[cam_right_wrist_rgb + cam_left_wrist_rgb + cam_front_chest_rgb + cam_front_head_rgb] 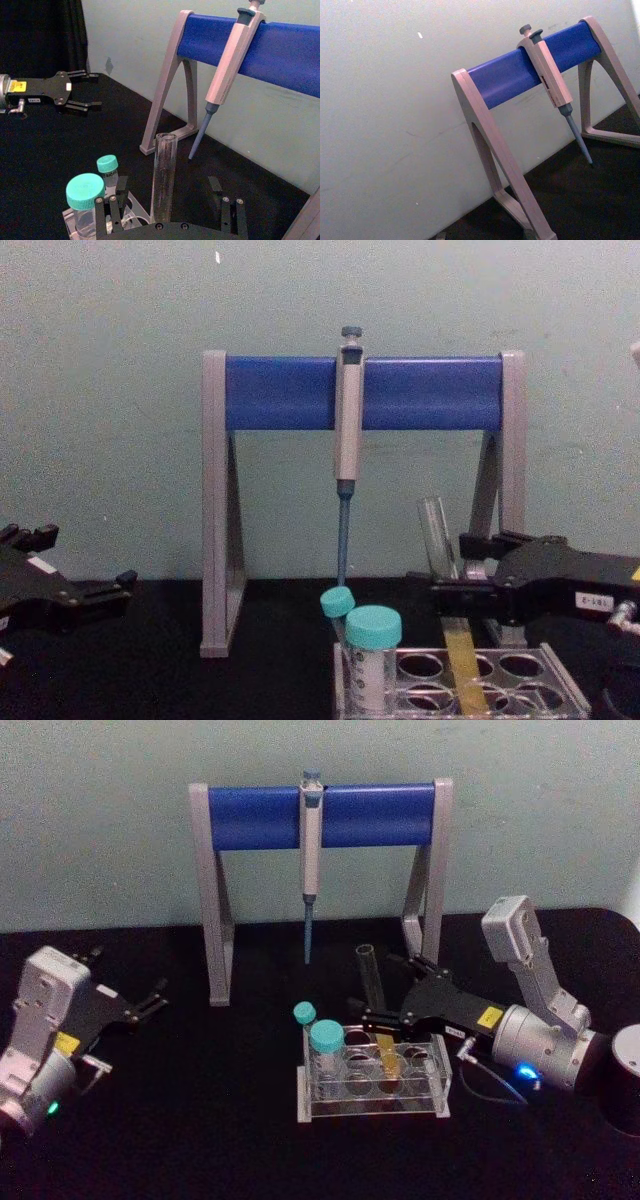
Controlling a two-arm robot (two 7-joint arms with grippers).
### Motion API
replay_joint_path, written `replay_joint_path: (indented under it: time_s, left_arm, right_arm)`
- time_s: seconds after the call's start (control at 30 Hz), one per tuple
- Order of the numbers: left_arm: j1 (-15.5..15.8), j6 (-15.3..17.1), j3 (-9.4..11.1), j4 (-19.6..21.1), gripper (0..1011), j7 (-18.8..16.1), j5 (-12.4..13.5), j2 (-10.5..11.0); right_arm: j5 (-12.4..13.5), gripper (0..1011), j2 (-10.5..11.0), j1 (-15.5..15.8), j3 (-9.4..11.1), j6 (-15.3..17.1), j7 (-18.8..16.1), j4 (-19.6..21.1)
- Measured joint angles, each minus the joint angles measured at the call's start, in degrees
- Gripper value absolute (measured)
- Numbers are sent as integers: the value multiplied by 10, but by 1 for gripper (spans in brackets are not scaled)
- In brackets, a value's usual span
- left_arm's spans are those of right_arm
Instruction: Pick up the test tube from the test tube rack, shake it, then place it back into the test tube rack.
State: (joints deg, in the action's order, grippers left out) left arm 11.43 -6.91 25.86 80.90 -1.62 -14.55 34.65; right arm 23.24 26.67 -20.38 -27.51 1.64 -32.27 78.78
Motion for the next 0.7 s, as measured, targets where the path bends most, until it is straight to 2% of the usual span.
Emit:
replay_joint_path:
  time_s: [0.67, 0.7]
  left_arm:
    - [0, 0, 0, 0, 1001, 0, 0, 0]
    - [0, 0, 0, 0, 1001, 0, 0, 0]
  right_arm:
    - [0, 1000, 0, 1, 0, -1, 1, 1]
    - [0, 977, 0, 1, 0, -1, 1, 1]
